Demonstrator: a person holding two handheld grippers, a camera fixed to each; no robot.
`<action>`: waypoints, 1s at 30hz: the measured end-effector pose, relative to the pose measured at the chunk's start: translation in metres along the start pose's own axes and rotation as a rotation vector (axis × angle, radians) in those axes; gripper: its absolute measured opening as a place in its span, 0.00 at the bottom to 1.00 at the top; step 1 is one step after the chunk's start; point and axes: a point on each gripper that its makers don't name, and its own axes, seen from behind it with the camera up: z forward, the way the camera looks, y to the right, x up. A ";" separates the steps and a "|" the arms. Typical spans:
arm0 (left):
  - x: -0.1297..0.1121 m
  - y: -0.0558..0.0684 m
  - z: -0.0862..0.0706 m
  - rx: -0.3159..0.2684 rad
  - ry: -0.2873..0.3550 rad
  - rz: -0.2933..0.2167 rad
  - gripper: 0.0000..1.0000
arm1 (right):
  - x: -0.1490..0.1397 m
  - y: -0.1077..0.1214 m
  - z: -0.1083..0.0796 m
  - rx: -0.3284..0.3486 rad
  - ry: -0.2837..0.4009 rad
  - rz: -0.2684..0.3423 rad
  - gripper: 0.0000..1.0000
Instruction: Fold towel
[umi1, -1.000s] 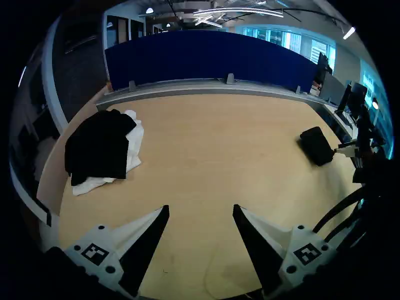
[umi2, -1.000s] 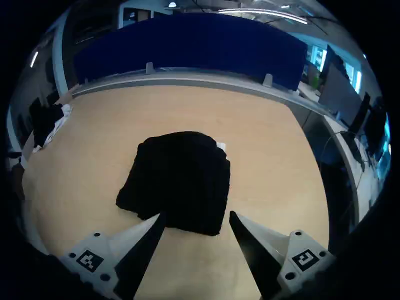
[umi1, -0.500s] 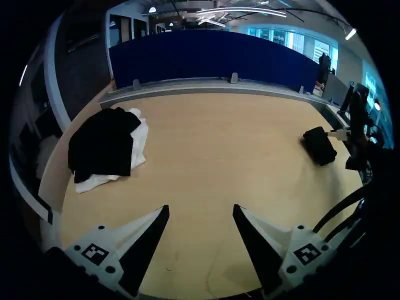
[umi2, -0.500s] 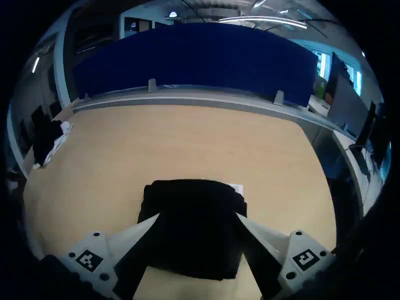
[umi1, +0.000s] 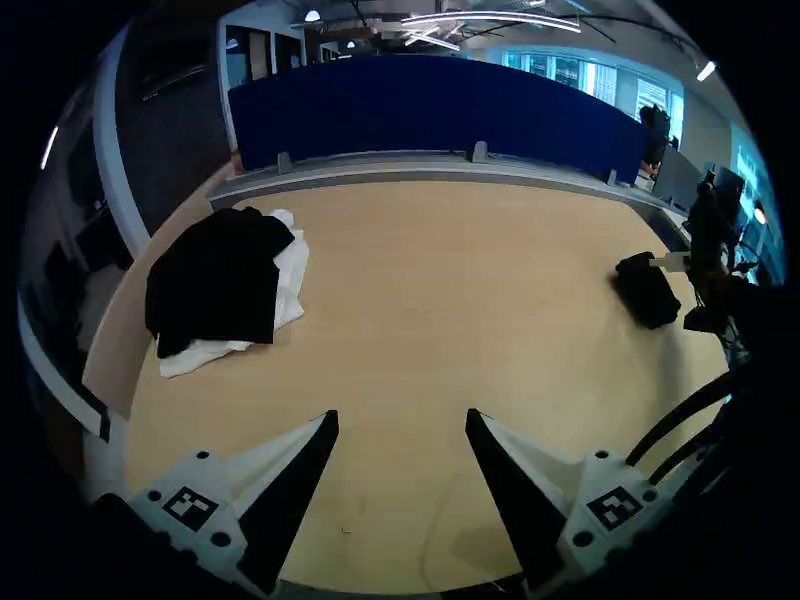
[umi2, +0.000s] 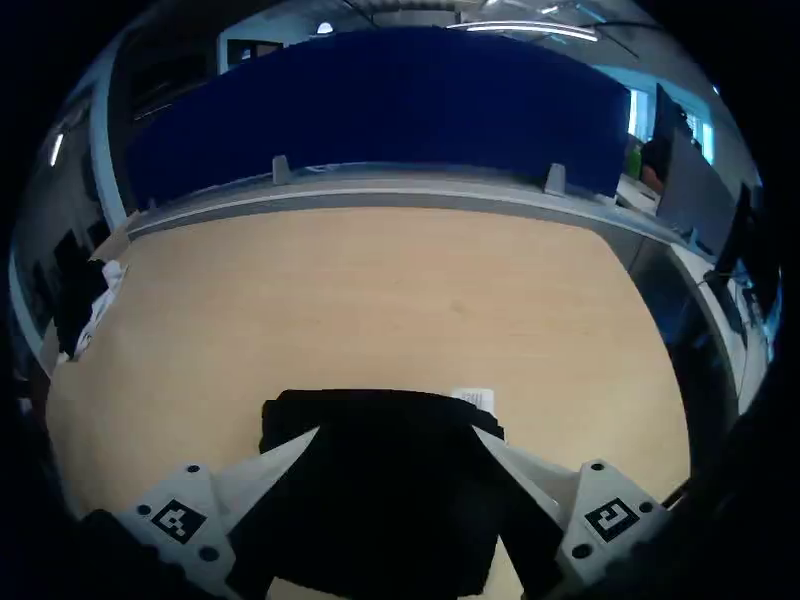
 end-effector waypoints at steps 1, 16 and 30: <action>0.000 -0.001 0.000 0.003 -0.001 0.000 0.94 | -0.001 0.002 0.002 -0.003 -0.005 0.002 0.98; -0.006 -0.003 -0.003 0.017 -0.017 0.004 0.94 | -0.026 0.012 0.024 -0.013 -0.065 0.005 0.99; 0.003 0.001 0.000 0.008 0.000 0.009 0.94 | -0.006 -0.003 -0.019 -0.022 0.035 -0.016 0.98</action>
